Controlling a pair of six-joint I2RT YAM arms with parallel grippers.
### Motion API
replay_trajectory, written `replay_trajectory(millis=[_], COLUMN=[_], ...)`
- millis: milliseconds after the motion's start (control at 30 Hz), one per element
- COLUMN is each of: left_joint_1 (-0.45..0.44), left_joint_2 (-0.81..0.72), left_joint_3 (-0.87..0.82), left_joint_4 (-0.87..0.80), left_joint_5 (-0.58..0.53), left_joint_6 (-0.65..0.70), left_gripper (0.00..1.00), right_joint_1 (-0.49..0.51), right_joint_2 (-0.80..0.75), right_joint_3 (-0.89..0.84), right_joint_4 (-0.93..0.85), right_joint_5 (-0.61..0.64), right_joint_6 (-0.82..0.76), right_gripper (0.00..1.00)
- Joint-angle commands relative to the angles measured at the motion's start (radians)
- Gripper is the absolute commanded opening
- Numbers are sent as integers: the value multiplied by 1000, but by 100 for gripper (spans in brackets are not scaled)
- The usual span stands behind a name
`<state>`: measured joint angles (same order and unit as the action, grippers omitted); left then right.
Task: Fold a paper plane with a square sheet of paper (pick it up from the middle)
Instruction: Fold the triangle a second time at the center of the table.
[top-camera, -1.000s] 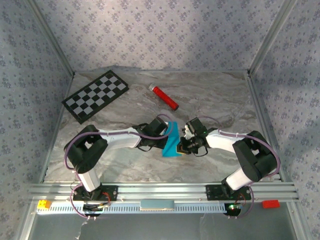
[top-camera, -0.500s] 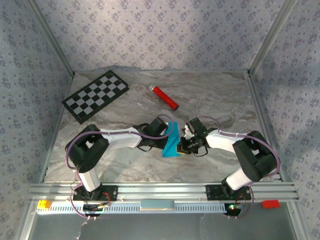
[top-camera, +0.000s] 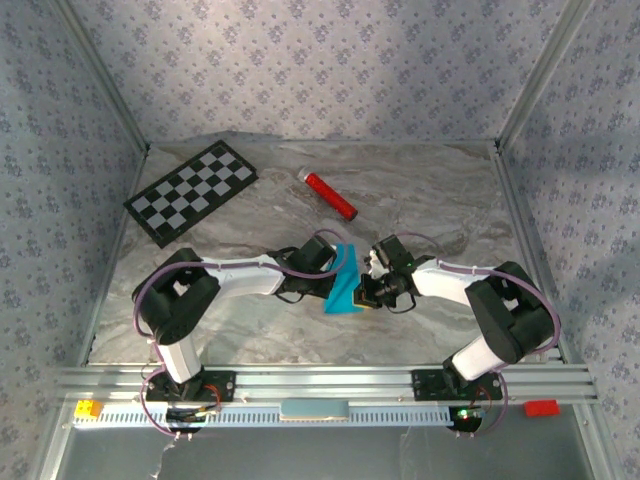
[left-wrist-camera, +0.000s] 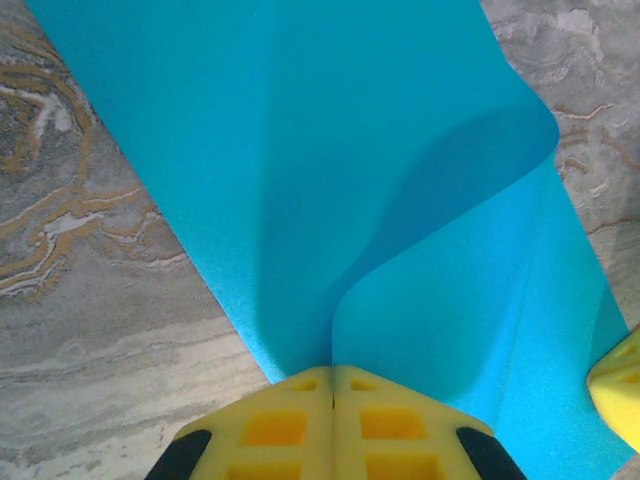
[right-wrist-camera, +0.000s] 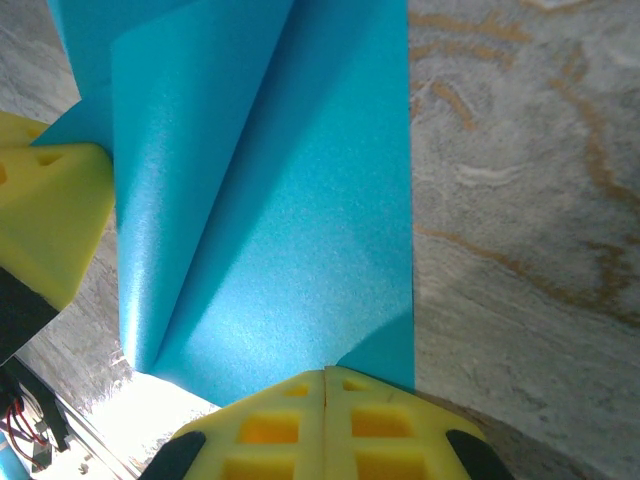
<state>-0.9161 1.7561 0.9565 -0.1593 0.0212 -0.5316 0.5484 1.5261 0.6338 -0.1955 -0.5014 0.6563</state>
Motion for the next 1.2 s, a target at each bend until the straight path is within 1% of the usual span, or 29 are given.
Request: replay_trajectory(millis=[0,267,433,567,700,767,833,1067,1167], left_joint_1=[3,3,2,3,3,3,3,3,3], left_joint_2=[18,34,37,37,37,38,38,48,47], left_joint_3=[25,21,18,19,22,24,22,25,25], left_joint_4=[-10,-9,-8,-9,-7,-8,-7,-6,-6], left_joint_5=[0,20,29,35,42,41,41,46,46], left_joint_6=[18,18,19,18,16,15,14,15,15], left_gripper=[0,0,0,0,0,0,0,0,0], right_joint_1=[-6,-8,-13,-24,-24,-17,-11,6,16], right_joint_2=[16,8,-29,-85,-109,-104,-91,-24,9], right_joint_3=[0,6,9,-2,-41,-66,-75,-50,-28], right_joint_4=[-63,-52,-16,55,203,292,340,415,418], right_joint_5=[44,35,13,-18,-57,-66,-62,-66,-66], right_joint_6=[-20,-20,-10,38,142,204,244,293,296], right_gripper=[0,1,4,6,1,0,0,0,0])
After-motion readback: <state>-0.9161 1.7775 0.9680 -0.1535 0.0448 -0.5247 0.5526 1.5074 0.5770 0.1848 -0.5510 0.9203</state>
